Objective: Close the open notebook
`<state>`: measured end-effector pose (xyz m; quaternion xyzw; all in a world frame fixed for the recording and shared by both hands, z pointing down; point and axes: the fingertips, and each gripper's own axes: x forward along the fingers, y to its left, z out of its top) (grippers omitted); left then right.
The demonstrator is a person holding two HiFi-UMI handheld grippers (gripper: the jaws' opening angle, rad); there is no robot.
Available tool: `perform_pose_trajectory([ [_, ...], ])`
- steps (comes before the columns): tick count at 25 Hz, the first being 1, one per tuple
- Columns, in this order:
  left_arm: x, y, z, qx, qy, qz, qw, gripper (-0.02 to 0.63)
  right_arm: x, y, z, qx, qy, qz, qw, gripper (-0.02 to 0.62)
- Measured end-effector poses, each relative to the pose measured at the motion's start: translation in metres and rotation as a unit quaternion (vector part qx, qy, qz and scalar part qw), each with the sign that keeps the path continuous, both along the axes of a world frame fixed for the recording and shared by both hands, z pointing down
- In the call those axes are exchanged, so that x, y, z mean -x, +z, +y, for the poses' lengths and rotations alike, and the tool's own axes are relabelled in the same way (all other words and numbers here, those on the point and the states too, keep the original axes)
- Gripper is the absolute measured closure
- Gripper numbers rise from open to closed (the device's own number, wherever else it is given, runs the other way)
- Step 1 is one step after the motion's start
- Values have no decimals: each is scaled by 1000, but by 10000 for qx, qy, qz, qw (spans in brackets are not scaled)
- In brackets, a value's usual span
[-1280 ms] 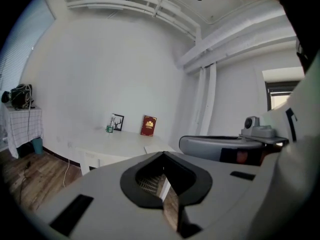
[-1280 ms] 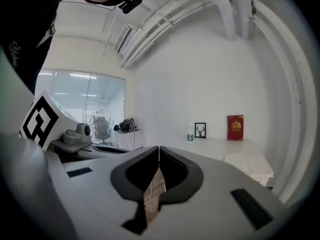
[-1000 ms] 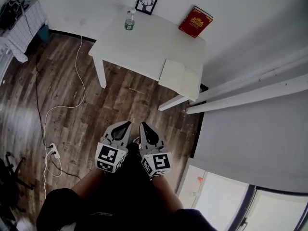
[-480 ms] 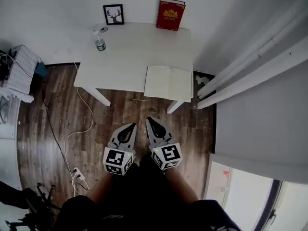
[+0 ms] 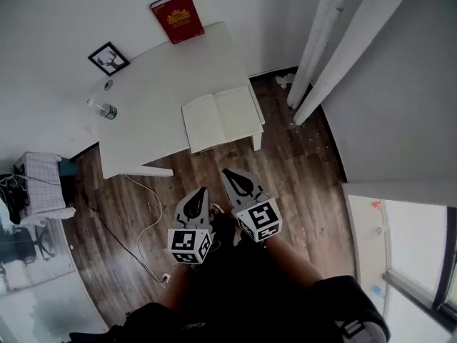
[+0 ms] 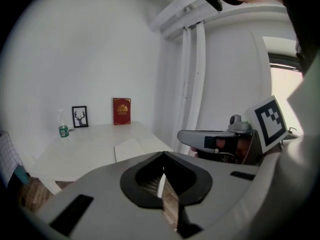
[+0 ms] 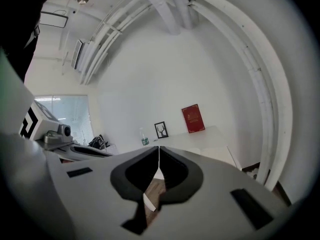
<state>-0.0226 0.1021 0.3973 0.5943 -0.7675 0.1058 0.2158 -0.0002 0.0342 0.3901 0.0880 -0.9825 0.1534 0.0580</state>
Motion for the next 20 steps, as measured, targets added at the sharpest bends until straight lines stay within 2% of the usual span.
perform_pose_trajectory([
  [4, -1, 6, -21, 48, 199, 54, 9998, 603, -2, 9, -21, 108, 167, 47, 9998, 571],
  [10, -3, 25, -52, 224, 808, 234, 9962, 603, -12, 35, -53, 389, 812, 257, 9956, 571],
  [16, 8, 42, -102, 360, 1494, 326, 9876, 603, -15, 60, -93, 711, 1546, 482, 9842, 571],
  [20, 14, 59, -134, 490, 1951, 395, 9788, 603, -12, 80, -118, 924, 1969, 620, 9741, 571],
])
